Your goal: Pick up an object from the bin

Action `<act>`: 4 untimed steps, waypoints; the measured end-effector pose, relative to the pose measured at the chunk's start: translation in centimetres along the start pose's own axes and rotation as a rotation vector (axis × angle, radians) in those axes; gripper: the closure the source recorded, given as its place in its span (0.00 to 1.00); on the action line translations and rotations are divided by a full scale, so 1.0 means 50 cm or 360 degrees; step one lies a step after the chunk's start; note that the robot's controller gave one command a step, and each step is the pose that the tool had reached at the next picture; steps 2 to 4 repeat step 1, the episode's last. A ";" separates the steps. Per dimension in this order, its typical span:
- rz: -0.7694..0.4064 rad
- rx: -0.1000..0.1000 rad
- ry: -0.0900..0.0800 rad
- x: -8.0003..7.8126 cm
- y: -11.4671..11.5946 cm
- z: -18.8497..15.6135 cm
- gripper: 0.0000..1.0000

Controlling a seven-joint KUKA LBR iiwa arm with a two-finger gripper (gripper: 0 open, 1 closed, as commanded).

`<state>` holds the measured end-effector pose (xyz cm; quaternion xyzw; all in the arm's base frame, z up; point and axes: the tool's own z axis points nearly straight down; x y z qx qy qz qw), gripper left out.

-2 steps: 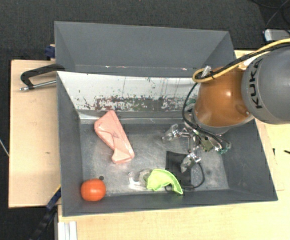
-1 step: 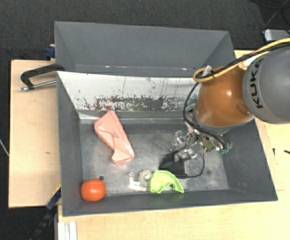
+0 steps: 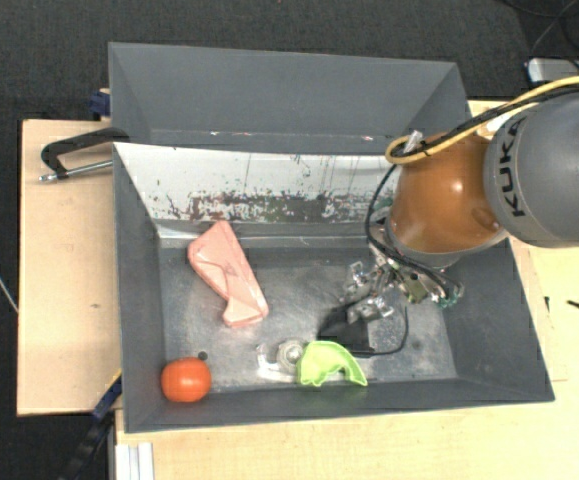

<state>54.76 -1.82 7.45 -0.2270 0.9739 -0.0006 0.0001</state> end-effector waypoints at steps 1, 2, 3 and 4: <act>-0.0060 0.0003 -0.0014 0.014 -0.011 -0.305 1.00; -0.0060 0.0003 -0.0014 0.014 -0.011 -0.305 1.00; -0.0060 0.0003 -0.0014 0.014 -0.011 -0.305 1.00; -0.0060 0.0003 -0.0014 0.014 -0.011 -0.305 1.00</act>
Offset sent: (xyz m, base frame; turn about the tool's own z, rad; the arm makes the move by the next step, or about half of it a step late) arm 0.0000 0.0000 0.0000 0.0000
